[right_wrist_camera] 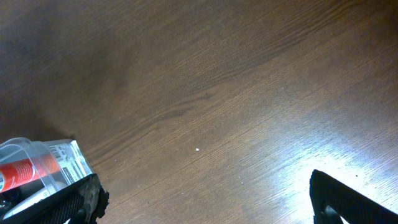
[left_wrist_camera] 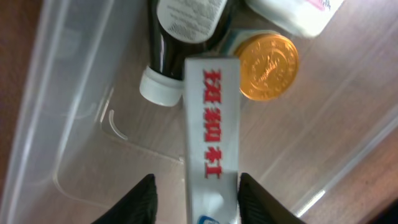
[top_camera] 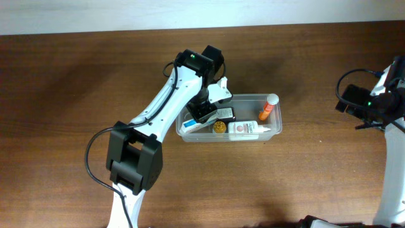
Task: Pack container
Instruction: 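Lower the Panadol box into the container beside the dark bottle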
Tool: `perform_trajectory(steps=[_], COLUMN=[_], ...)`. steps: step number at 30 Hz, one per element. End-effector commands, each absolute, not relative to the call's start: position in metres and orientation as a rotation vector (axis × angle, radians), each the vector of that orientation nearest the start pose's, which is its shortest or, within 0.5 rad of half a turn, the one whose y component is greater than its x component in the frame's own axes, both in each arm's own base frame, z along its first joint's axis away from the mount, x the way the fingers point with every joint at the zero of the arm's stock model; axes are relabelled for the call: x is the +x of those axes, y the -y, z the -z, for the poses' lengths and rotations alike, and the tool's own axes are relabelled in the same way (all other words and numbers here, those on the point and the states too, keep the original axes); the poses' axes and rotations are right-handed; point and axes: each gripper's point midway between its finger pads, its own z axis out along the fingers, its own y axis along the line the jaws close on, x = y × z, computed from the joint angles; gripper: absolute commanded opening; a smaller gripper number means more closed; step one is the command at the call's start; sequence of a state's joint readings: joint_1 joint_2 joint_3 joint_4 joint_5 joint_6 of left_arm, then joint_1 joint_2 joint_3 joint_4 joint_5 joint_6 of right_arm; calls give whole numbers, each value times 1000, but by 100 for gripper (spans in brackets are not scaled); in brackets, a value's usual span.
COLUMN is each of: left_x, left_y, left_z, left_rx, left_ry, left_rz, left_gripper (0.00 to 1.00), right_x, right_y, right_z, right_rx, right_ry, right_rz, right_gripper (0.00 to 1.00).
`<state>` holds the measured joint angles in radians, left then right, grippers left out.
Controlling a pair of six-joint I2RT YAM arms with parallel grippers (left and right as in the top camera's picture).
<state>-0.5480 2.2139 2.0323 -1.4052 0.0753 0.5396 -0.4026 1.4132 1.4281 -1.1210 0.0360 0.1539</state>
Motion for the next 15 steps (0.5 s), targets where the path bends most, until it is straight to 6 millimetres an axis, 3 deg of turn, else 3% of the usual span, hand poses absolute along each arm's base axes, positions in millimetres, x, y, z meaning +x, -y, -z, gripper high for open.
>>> perform_trajectory(steps=[1, 5, 7, 11, 15], left_x=[357, 358, 360, 365, 368], left_y=[236, 237, 238, 241, 243], left_z=[-102, -102, -103, -103, -103], left_rx=[1643, 1639, 1635, 1625, 1617], left_ry=[-2660, -2652, -2644, -2626, -2612], left_rz=[129, 129, 127, 122, 122], left_gripper=[47, 56, 77, 99, 99], right_x=[306, 306, 306, 306, 306], right_y=[138, 138, 138, 138, 138], right_z=[-223, -223, -223, -223, -223], right_rx=[754, 754, 754, 754, 754], right_ry=[-2557, -2557, -2557, -2557, -2557], right_rz=[126, 126, 126, 126, 126], right_gripper=[98, 98, 98, 98, 98])
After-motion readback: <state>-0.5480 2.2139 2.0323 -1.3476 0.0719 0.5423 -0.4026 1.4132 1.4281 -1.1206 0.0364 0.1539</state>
